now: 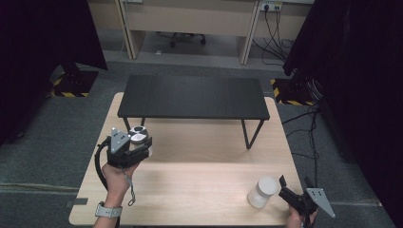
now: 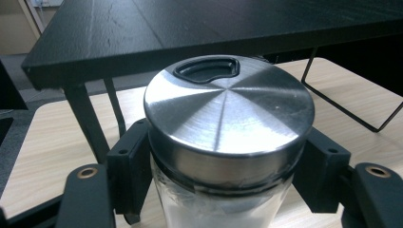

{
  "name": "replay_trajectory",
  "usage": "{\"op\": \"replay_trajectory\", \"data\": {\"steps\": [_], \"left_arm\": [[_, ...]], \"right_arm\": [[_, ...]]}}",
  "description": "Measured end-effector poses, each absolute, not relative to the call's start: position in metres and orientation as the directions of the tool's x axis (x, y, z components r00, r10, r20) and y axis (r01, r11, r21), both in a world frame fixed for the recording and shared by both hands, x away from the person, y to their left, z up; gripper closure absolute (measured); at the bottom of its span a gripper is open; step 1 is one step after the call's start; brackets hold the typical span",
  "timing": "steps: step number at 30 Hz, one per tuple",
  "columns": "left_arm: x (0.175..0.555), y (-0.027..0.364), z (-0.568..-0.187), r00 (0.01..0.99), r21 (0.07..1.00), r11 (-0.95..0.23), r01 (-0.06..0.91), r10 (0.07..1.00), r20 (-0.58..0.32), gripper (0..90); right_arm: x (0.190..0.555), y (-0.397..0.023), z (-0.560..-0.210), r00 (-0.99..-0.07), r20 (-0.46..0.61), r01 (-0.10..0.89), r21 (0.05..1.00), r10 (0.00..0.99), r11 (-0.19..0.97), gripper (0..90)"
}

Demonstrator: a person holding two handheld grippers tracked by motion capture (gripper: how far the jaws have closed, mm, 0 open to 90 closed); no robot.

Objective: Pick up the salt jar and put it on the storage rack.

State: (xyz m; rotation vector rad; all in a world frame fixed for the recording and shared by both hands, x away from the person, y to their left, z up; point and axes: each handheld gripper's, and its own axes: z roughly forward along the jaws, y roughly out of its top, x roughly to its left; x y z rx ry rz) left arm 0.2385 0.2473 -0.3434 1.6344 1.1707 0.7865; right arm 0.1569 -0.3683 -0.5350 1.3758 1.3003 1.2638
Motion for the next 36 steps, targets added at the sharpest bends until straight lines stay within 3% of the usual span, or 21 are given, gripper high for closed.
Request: {"op": "replay_trajectory", "data": {"steps": [36], "left_arm": [[0.251,0.240,-0.298,0.357,0.949,-0.113,0.294,0.934,0.001,31.8]], "right_arm": [[0.156,-0.365,-0.536,-0.032,0.109,0.141,0.985,0.994,-0.103,0.6]]}}
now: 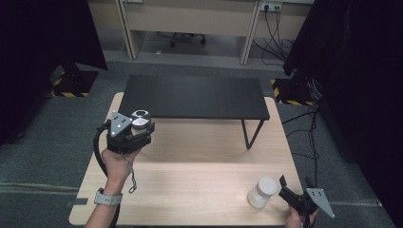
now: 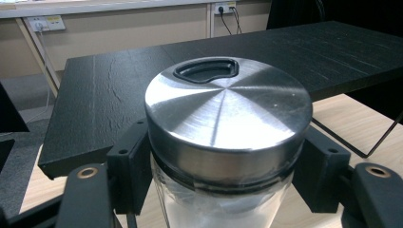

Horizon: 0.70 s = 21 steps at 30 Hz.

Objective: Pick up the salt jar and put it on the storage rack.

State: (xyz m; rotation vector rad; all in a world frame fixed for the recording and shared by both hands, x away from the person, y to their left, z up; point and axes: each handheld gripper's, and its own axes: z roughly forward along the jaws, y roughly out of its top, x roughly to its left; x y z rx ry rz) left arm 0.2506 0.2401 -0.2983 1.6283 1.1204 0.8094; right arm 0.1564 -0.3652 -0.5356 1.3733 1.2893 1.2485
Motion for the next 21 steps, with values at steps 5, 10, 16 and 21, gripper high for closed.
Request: {"op": "replay_trajectory", "data": {"steps": [5,10,16,21], "left_arm": [[0.253,0.237,-0.293,0.343,0.952,-0.111,0.285,0.939,0.007,31.8],[0.255,0.236,-0.289,0.345,0.953,-0.117,0.280,0.939,0.013,31.8],[0.260,0.234,-0.285,0.336,0.954,-0.107,0.279,0.942,0.007,31.8],[0.267,0.231,-0.283,0.331,0.955,-0.100,0.280,0.944,0.002,31.8]], "right_arm": [[0.157,-0.365,-0.535,-0.034,0.103,0.143,0.985,0.994,-0.097,0.6],[0.156,-0.365,-0.536,-0.034,0.106,0.141,0.985,0.994,-0.100,0.6],[0.156,-0.365,-0.536,-0.035,0.103,0.140,0.985,0.994,-0.097,0.6],[0.156,-0.365,-0.536,-0.036,0.101,0.140,0.986,0.994,-0.095,0.6]]}}
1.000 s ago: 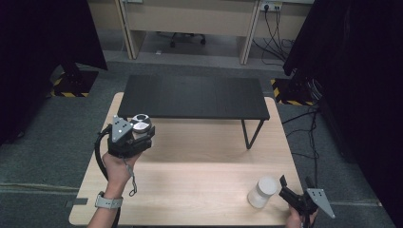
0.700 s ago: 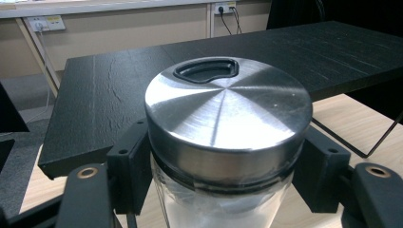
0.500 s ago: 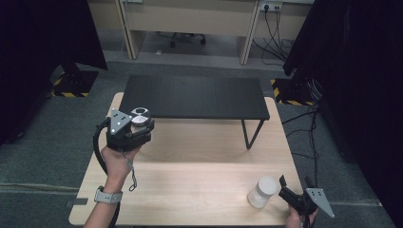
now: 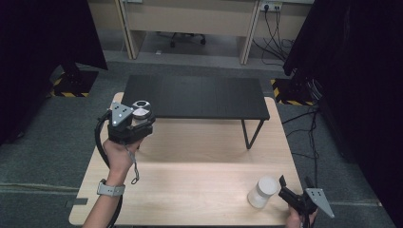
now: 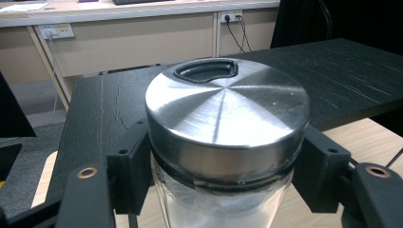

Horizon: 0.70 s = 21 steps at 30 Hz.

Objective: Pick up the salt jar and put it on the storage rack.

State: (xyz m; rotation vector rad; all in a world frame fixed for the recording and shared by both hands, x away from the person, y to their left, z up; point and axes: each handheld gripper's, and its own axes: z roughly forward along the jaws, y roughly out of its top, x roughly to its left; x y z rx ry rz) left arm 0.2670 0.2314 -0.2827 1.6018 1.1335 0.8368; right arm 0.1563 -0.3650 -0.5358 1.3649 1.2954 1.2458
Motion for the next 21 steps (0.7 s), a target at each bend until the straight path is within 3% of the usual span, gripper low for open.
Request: {"op": "replay_trajectory", "data": {"steps": [21], "left_arm": [[0.297,0.226,-0.260,0.344,0.954,-0.161,0.254,0.937,0.066,31.7]], "right_arm": [[0.158,-0.364,-0.535,-0.040,0.089,0.144,0.986,0.995,-0.083,0.6]]}}
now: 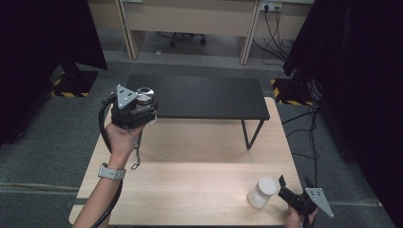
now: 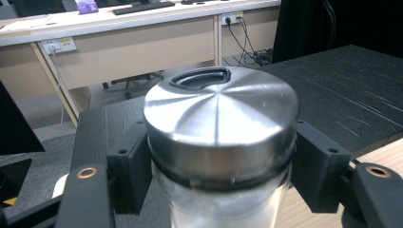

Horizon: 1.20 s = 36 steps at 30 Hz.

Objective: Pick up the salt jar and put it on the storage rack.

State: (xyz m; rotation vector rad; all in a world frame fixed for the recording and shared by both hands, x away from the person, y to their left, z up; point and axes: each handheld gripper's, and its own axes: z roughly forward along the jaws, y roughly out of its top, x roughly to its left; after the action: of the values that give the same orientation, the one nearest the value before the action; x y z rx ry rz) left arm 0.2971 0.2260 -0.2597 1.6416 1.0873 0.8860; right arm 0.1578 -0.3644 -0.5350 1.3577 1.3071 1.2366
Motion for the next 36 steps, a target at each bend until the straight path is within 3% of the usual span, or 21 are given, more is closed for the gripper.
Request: {"op": "replay_trajectory", "data": {"steps": [36], "left_arm": [[0.364,0.218,-0.259,0.312,0.958,-0.156,0.242,0.947,0.075,32.9]], "right_arm": [[0.158,-0.364,-0.536,-0.037,0.090,0.135,0.987,0.995,-0.084,0.6]]}}
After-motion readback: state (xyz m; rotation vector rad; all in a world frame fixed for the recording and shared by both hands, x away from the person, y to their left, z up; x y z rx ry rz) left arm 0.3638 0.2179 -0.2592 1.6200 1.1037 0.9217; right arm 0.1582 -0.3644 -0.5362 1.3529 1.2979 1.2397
